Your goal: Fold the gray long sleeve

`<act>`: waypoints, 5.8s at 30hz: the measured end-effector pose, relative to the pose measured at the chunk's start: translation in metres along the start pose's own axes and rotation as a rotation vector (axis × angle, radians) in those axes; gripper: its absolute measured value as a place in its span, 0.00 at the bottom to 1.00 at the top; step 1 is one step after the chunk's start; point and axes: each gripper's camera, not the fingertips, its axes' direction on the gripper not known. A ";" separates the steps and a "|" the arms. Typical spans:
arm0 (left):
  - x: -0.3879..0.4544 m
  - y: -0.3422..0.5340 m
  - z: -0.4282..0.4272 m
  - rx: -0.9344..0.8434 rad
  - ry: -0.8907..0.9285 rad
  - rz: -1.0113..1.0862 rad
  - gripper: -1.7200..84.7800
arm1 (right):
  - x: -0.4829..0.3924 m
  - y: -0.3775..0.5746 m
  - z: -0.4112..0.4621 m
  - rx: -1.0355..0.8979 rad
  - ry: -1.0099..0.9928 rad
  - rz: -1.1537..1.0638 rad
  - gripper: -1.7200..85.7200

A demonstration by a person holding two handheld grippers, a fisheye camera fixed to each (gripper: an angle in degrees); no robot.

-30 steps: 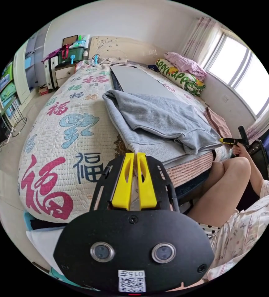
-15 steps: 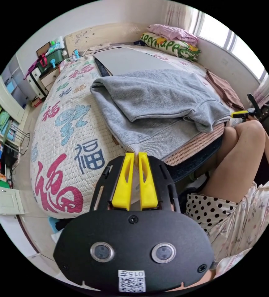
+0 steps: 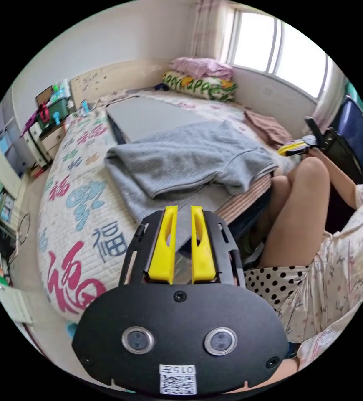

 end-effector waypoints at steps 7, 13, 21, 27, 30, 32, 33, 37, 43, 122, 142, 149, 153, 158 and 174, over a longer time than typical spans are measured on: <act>0.051 0.025 0.076 0.010 0.172 0.162 0.12 | -0.049 0.007 0.040 -0.147 -0.138 -0.338 0.14; 0.064 0.063 0.091 0.035 0.028 0.232 0.12 | -0.058 0.038 0.079 -0.295 -0.117 -0.420 0.14; 0.067 0.117 0.102 0.149 -0.158 0.268 0.11 | -0.049 0.069 0.088 -0.177 -0.055 -0.415 0.14; 0.081 0.138 0.138 0.141 -0.206 0.312 0.10 | -0.053 0.082 0.119 -0.230 0.031 -0.454 0.11; 0.077 0.151 0.144 0.140 -0.191 0.314 0.07 | -0.051 0.092 0.127 -0.229 0.045 -0.453 0.08; 0.072 0.159 0.144 0.150 -0.156 0.303 0.05 | -0.048 0.099 0.126 -0.206 0.051 -0.443 0.07; 0.069 0.163 0.144 0.156 -0.140 0.292 0.04 | -0.045 0.103 0.125 -0.189 0.048 -0.431 0.07; 0.059 0.171 0.138 0.208 -0.109 0.257 0.02 | -0.031 0.113 0.108 -0.095 0.007 -0.389 0.07; 0.052 0.170 0.122 0.263 -0.143 0.295 0.03 | -0.007 0.122 0.088 0.010 -0.047 -0.376 0.06; 0.055 0.034 0.177 0.236 0.296 0.024 0.10 | 0.154 -0.015 0.137 -0.081 0.029 0.009 0.14; 0.145 0.011 0.140 0.429 0.062 -0.176 0.22 | 0.091 -0.014 0.031 0.160 -0.263 -0.203 0.03; 0.113 0.017 0.122 0.479 0.053 -0.284 0.08 | 0.055 0.016 0.054 0.259 -0.270 -0.296 0.05; 0.083 0.036 0.106 0.510 -0.024 -0.385 0.05 | 0.052 0.049 0.070 0.333 -0.324 -0.321 0.08; 0.069 0.042 0.099 0.468 -0.056 -0.437 0.04 | 0.004 0.047 0.129 0.134 -0.229 -0.480 0.12; 0.077 -0.017 0.093 0.367 0.031 -0.308 0.04 | -0.082 -0.027 0.288 -0.246 0.080 -0.685 0.06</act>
